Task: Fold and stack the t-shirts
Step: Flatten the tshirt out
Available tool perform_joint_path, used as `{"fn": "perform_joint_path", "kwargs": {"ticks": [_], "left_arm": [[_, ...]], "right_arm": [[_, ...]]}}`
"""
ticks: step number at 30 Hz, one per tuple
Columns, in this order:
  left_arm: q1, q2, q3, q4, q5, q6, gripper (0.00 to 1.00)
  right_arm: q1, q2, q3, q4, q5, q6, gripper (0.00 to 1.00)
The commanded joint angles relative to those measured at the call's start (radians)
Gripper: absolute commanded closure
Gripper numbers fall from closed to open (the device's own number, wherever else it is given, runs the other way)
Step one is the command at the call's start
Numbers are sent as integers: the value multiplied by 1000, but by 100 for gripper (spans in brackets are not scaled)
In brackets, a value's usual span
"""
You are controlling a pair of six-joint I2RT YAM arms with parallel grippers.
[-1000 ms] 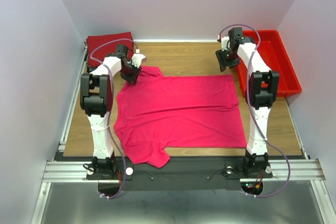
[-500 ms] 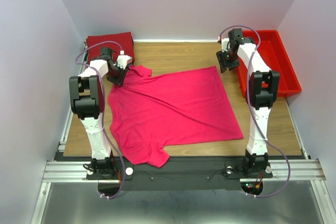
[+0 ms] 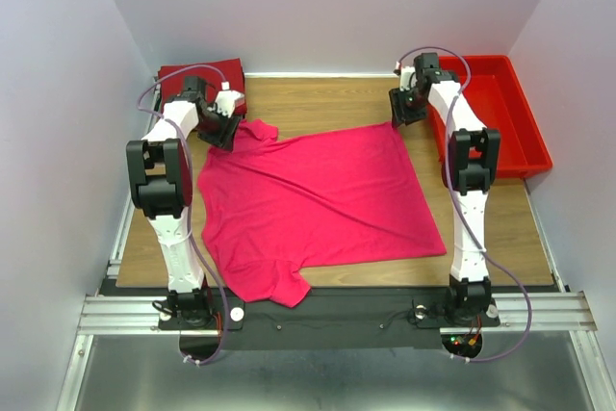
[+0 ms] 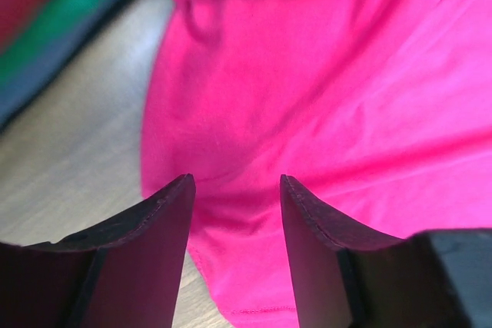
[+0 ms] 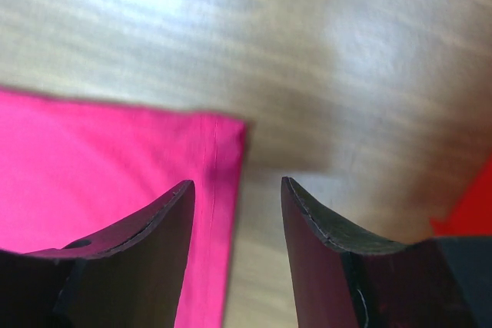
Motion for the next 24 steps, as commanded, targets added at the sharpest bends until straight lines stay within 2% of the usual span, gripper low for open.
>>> {"fn": "perform_joint_path", "kwargs": {"ticks": [1, 11, 13, 14, 17, 18, 24], "left_arm": [[3, -58, 81, -29, 57, -52, 39], [10, -38, 164, -28, 48, -92, 36], [10, -24, 191, -25, 31, -102, 36], [11, -11, 204, -26, 25, -106, 36], [11, 6, 251, -29, 25, -113, 34], [11, 14, 263, -28, 31, -115, 33], [-16, 58, 334, -23, 33, -107, 32]], "right_arm": [[13, 44, 64, 75, -41, 27, 45], [28, 82, 40, 134, -44, 31, 47], [33, 77, 11, 135, -57, 24, 53], [36, 67, -5, 134, -62, 19, 68], [39, 39, -94, 132, -39, -2, 97], [39, 13, -120, 132, -19, -8, 99], [19, -87, -247, 135, 153, -50, 99]]}}
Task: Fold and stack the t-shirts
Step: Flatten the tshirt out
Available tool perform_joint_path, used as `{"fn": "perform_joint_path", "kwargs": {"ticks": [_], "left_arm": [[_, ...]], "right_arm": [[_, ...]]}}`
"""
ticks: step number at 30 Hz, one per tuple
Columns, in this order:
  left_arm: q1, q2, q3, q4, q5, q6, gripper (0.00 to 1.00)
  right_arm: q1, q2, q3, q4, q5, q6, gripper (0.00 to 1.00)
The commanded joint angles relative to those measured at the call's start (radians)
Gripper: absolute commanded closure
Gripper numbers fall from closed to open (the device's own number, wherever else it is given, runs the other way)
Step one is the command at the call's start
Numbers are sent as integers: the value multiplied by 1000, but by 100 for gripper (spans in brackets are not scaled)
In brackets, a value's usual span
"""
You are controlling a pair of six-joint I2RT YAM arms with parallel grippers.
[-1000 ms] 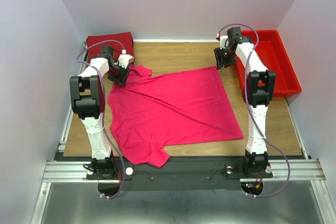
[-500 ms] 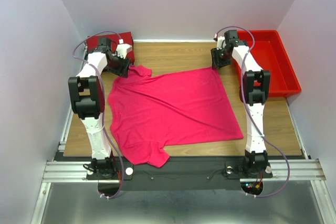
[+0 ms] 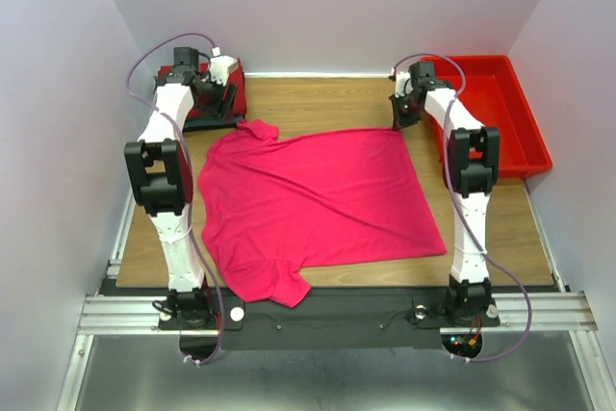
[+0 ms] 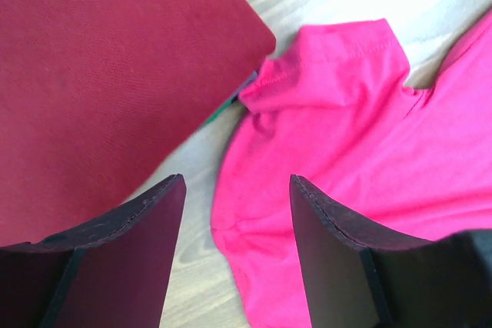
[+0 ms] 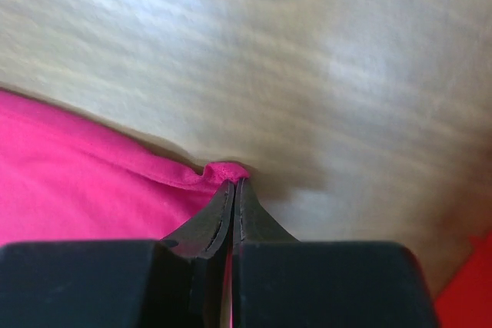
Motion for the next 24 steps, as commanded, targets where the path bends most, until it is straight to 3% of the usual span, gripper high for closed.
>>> {"fn": "perform_joint_path", "kwargs": {"ticks": [1, 11, 18, 24], "left_arm": [[-22, 27, 62, 2, 2, -2, 33], [-145, 128, 149, 86, -54, -25, 38], [-160, 219, 237, 168, -70, -108, 42], [-169, 289, 300, 195, -150, -160, 53]], "right_arm": [[-12, -49, -63, -47, 161, -37, 99], [-41, -71, -87, -47, 332, -66, 99], [-41, -71, -98, -48, 343, -95, 99], [-41, -72, -86, -50, 324, -105, 100]]}}
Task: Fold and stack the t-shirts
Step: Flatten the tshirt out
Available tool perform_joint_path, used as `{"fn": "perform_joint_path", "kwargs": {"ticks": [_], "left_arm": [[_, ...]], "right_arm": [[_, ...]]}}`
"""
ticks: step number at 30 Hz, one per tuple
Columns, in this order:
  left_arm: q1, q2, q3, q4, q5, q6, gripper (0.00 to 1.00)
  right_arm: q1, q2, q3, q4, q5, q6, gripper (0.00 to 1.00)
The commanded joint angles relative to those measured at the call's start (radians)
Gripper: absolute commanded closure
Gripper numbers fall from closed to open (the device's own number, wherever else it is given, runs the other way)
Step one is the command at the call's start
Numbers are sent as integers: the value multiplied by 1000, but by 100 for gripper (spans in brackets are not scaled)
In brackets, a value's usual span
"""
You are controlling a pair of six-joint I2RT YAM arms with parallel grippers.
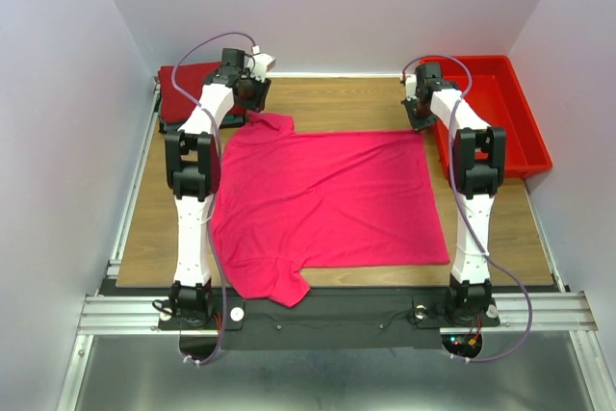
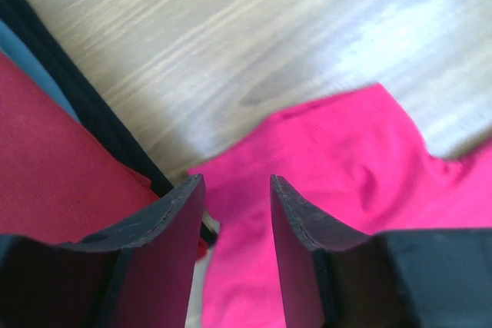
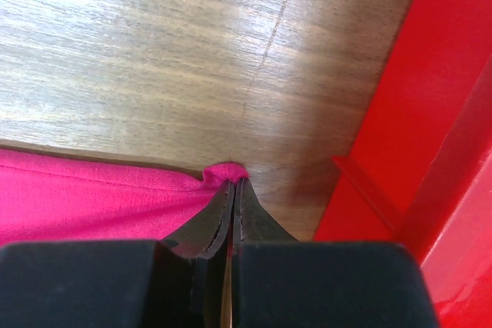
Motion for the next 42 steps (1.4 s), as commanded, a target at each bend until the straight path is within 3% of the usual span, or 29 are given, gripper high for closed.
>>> {"fn": "perform_joint_path", "kwargs": {"ticks": [1, 8, 20, 37, 41, 42], "left_arm": [[3, 20, 59, 49, -72, -54, 55], [-25, 63, 82, -1, -156, -30, 56], [-31, 122, 128, -46, -273, -33, 47], [-31, 194, 182, -140, -152, -92, 42], [-31, 198, 179, -138, -132, -102, 51], [-31, 202, 177, -135, -129, -103, 59]], "right_arm": [[-12, -19, -12, -38, 23, -20, 99], [-12, -22, -12, -40, 6, -16, 99], [-12, -17, 3, -40, -14, -6, 99], [-12, -19, 24, -51, -32, -3, 99], [-12, -19, 24, -52, -37, -5, 99], [-12, -19, 24, -52, -38, -6, 100]]}}
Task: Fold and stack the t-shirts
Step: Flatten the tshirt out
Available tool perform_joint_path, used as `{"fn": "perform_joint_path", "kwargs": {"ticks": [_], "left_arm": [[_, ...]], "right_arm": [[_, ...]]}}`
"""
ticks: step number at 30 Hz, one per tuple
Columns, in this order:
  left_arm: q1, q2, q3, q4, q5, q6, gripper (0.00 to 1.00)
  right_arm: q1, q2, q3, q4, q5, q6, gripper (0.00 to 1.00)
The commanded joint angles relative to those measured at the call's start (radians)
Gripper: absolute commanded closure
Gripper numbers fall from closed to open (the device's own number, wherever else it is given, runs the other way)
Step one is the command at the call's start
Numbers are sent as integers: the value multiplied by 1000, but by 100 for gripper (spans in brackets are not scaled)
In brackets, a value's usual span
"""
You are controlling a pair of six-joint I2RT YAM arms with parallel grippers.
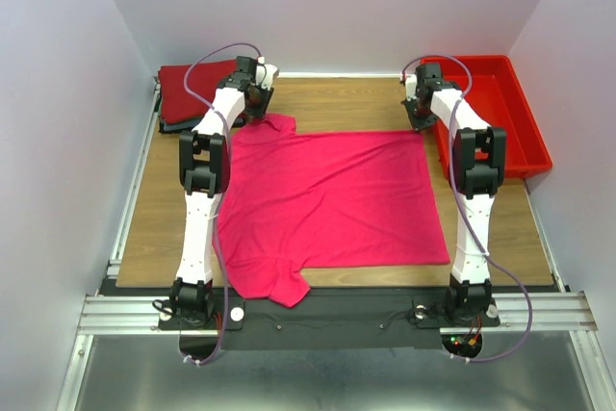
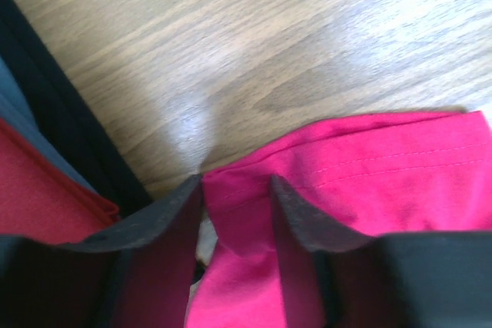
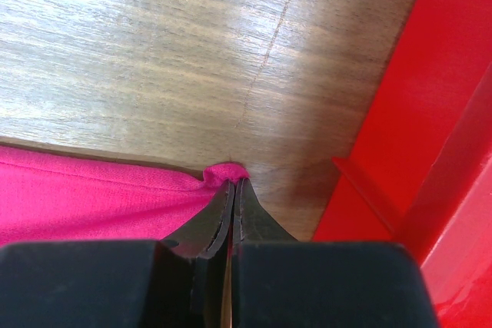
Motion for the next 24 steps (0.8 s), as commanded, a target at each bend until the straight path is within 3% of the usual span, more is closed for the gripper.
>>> {"fn": "perform_joint_path", "kwargs": {"ticks": [1, 10, 14, 20, 24], "left_arm": [[1, 32, 31, -61, 39, -20, 63], [5, -34, 66, 2, 17, 9, 100], [7, -177, 42, 63, 25, 70, 100], [13, -356, -121, 142, 26, 112, 100], [31, -398, -181, 148, 63, 120, 100]], "right_arm": [[-11, -18, 22, -49, -19, 4, 100], [-11, -11, 75, -51, -65, 15, 100], [-10, -25, 117, -48, -66, 28, 100], [-11, -71, 122, -20, -124, 53, 100], [-11, -83, 114, -14, -126, 56, 99]]}}
